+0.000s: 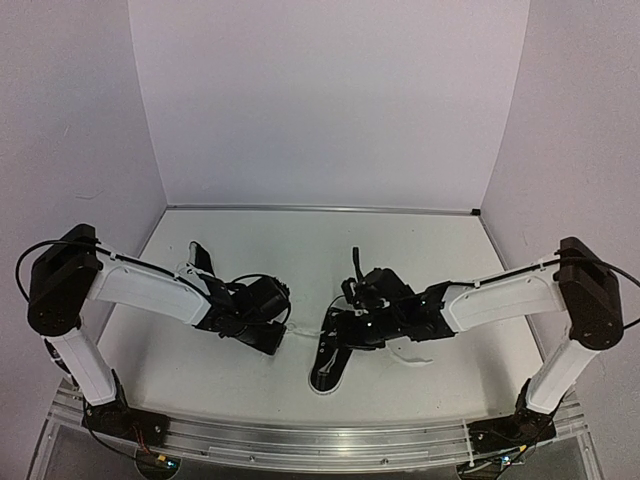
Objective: Tie the shoes
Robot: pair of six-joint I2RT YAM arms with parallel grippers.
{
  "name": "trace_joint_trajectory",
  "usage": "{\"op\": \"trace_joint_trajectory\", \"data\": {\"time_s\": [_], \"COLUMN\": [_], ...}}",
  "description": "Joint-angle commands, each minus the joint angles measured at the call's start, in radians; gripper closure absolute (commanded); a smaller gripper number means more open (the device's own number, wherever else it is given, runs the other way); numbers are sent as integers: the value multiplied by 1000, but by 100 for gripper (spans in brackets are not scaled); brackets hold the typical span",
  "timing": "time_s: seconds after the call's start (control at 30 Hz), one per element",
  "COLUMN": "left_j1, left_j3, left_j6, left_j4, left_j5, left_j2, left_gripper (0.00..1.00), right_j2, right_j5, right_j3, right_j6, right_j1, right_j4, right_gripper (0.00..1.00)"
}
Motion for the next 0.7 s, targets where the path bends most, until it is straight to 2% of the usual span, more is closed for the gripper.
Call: {"op": "trace_joint_trajectory", "data": {"time_s": [0.0,0.17,0.33,0.5,0.67], "left_j1": [-2,-3,-3,-3,-2], "left_j3": [-5,-14,-18,-23,-21], "left_j6": [41,68,92,96,98], "left_j4": [33,38,31,31,42], "left_j5": [39,46,50,60,77], "left_j2": [-70,-117,-145,-162,-162], "left_gripper": [100,100,100,100,100], "right_j2": [-188,-388,-475,-445,-303], "right_j5": [57,131,146,164,225], "right_j3": [-2,-137,-257,-286,-232], "right_j6": [-43,-55,-43,-39,-101], "right_j1": [-4,-30,-71,-72,-72], "right_j4": [-67,-256,-396,-450,-483], "right_gripper": [45,44,51,54,54]}}
